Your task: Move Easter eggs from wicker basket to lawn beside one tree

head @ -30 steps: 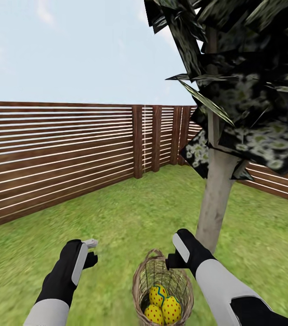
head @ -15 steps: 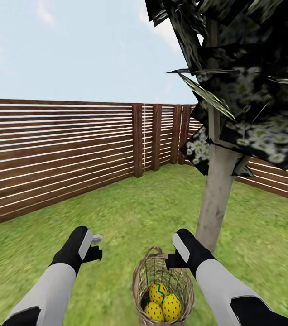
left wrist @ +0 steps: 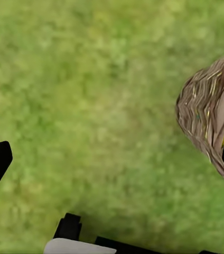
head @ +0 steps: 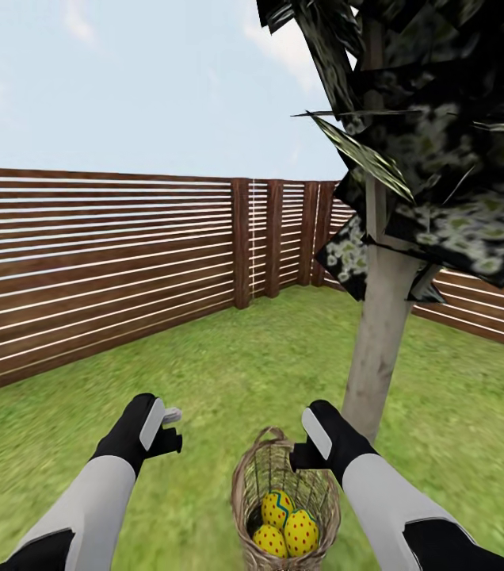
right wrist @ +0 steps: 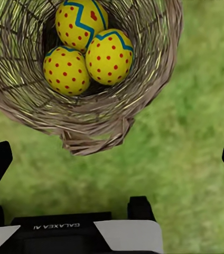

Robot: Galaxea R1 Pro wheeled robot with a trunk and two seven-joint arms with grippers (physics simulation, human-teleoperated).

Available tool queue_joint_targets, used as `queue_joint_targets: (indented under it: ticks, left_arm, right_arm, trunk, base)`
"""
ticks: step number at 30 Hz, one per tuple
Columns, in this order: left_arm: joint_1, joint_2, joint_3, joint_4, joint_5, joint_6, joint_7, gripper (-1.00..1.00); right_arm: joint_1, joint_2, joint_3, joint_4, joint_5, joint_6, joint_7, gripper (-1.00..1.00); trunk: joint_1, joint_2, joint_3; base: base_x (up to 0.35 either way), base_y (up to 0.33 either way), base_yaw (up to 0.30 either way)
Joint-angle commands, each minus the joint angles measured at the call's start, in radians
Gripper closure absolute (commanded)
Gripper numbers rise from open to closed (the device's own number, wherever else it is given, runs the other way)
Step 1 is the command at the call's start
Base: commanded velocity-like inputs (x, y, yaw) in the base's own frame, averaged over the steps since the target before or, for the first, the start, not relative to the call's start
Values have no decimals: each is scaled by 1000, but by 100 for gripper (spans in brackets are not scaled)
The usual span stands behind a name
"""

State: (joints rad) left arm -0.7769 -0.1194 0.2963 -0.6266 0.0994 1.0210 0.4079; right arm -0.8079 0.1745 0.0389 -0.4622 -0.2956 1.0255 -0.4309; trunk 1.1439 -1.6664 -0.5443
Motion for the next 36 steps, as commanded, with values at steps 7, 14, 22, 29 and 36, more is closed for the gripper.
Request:
queue_joint_targets:
  ticks: [7,14,22,29,36]
  left_arm:
    - [-1,-9,7,-1,15,-3,9,-100]
    - [-1,-10,7,-1,19,-6,9,-100]
    - [-1,-7,7,-2,20,-7,6,-100]
    - [-1,-7,7,-2,20,-8,5,-100]
    - [-1,-8,7,-2,20,-8,5,-100]
  right_arm:
    - [-1,0,3,-1,-9,-6,-9,-100]
    - [-1,0,3,-2,-9,-11,-9,-100]
    - [-1,0,7,-3,-11,-48,-7,-100]
    - [-1,0,8,-17,-10,-56,-6,-100]
    - [-1,0,10,-55,-10,-54,-6,-100]
  trunk:
    - [27,-50,-23]
    - [54,-99,-45]
    - [84,-155,-70]
    - [111,-204,-92]
    - [138,-253,-114]
  base:
    - [0,0,0]
    - [0,0,0]
    - [0,0,0]
    - [0,0,0]
    - [0,0,0]
